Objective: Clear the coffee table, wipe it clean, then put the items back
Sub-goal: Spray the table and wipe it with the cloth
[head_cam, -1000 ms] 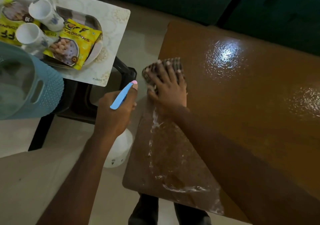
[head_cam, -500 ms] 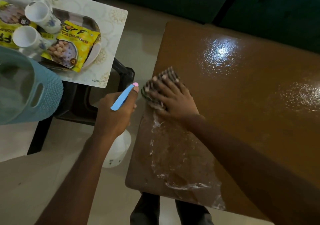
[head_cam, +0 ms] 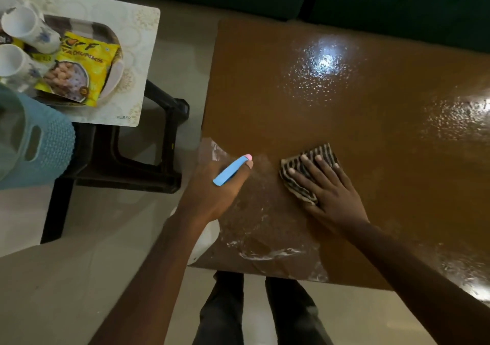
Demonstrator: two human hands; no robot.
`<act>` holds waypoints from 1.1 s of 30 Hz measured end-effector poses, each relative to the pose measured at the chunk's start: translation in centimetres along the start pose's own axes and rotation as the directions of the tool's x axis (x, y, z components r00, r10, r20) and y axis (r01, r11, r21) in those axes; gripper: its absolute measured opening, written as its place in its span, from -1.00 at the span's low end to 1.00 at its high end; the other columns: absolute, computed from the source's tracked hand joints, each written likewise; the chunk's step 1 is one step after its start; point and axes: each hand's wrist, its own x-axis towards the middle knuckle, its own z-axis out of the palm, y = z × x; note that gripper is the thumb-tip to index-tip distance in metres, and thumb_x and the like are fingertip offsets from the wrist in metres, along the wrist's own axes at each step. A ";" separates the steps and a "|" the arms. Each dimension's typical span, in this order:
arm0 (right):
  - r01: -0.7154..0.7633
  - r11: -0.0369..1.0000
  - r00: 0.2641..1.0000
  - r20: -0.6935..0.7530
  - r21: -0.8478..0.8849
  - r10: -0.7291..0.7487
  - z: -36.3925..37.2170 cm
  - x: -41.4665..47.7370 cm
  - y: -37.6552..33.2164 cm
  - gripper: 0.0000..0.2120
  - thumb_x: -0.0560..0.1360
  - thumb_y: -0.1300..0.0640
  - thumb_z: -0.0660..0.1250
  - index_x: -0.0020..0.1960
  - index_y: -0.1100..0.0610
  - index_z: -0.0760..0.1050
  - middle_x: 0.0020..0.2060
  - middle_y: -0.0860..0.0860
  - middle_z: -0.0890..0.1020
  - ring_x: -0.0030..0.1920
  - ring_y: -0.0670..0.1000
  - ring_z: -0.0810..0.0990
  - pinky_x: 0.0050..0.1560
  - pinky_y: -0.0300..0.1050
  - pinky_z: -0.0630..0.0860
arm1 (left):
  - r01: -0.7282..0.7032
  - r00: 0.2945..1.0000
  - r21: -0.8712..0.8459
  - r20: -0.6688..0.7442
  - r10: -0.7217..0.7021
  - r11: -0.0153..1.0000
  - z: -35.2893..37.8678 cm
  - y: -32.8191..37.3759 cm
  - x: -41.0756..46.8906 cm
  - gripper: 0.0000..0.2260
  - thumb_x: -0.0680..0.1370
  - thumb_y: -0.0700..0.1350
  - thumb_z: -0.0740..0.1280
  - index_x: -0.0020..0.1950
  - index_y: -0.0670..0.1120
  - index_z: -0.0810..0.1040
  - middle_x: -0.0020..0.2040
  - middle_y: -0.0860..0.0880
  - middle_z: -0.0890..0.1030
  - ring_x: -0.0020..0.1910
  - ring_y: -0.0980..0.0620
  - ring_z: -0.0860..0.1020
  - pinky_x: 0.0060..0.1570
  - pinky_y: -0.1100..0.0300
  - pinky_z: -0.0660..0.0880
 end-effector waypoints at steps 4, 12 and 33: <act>-0.320 0.939 0.946 -0.018 0.129 0.324 -0.6 -2.2 2.2 -0.40 0.58 -0.29 -0.13 0.58 -0.30 -0.19 0.60 -0.17 -0.17 0.60 -0.05 -0.22 0.57 0.05 -0.19 | 0.005 0.999 0.066 0.038 -0.008 0.998 1.5 0.0 -0.7 -0.58 0.49 0.28 0.29 -0.27 -0.06 0.56 -0.38 -0.15 0.57 -0.46 -0.10 0.52 -0.37 0.05 0.55; -0.647 0.691 0.719 -0.044 0.324 0.694 -1.6 5.7 -3.8 -0.39 0.62 -0.26 0.00 0.61 -0.22 -0.13 0.62 -0.06 -0.15 0.60 0.06 -0.21 0.55 0.18 -0.20 | -0.038 0.999 0.057 -0.022 0.040 0.998 1.3 -0.4 -1.9 -0.57 0.50 0.25 0.30 -0.21 -0.13 0.59 -0.30 -0.21 0.60 -0.33 -0.20 0.58 -0.34 -0.02 0.58; -0.667 0.685 0.695 -0.085 0.292 0.713 2.1 -1.4 -5.2 -0.39 0.60 -0.28 -0.03 0.60 -0.24 -0.13 0.62 -0.08 -0.11 0.61 0.05 -0.19 0.55 0.11 -0.21 | -0.221 0.963 0.166 0.191 0.189 0.961 2.2 -1.8 -5.1 -0.57 0.52 0.24 0.29 -0.23 -0.12 0.59 -0.31 -0.19 0.60 -0.32 -0.19 0.59 -0.35 0.02 0.57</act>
